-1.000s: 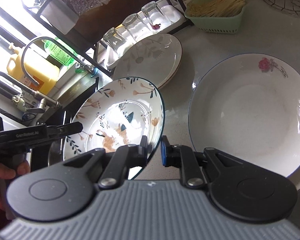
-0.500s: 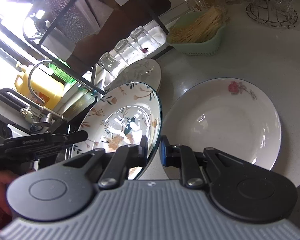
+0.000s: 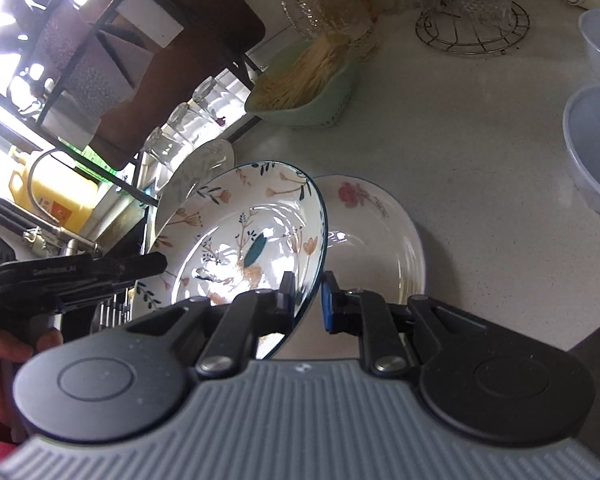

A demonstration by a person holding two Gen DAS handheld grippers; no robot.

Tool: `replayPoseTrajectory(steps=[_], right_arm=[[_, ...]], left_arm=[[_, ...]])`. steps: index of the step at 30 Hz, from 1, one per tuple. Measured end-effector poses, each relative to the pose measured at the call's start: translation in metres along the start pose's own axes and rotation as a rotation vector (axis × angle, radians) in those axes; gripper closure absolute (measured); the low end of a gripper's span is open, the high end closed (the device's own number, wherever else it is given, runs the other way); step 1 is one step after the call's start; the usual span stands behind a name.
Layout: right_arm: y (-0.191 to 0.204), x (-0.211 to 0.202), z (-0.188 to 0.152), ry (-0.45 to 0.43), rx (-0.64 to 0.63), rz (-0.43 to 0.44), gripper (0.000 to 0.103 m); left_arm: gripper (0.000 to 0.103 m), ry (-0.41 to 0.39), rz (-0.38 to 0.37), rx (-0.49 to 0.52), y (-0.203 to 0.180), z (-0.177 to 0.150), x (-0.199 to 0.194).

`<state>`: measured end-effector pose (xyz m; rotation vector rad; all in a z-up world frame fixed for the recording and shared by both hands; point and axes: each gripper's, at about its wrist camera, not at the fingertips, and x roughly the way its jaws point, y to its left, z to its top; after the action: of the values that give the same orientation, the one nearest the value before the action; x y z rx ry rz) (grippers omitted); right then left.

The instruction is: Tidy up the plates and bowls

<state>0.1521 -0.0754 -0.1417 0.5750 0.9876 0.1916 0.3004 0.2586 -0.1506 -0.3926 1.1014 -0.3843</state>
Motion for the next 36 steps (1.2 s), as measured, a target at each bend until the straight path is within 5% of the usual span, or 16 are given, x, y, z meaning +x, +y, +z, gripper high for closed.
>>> replayPoseTrajectory(steps=[14,36], right_arm=[[-0.027,0.021,-0.001,0.040,0.027,-0.052,0.086],[-0.027,0.037,0.008,0.116,-0.022,-0.067,0.085]], left_arm=[[0.084,0.046,0.065,0.024,-0.011,-0.004,0.044],[0.084,0.074,0.134,0.043,-0.017,-0.008,0.054]])
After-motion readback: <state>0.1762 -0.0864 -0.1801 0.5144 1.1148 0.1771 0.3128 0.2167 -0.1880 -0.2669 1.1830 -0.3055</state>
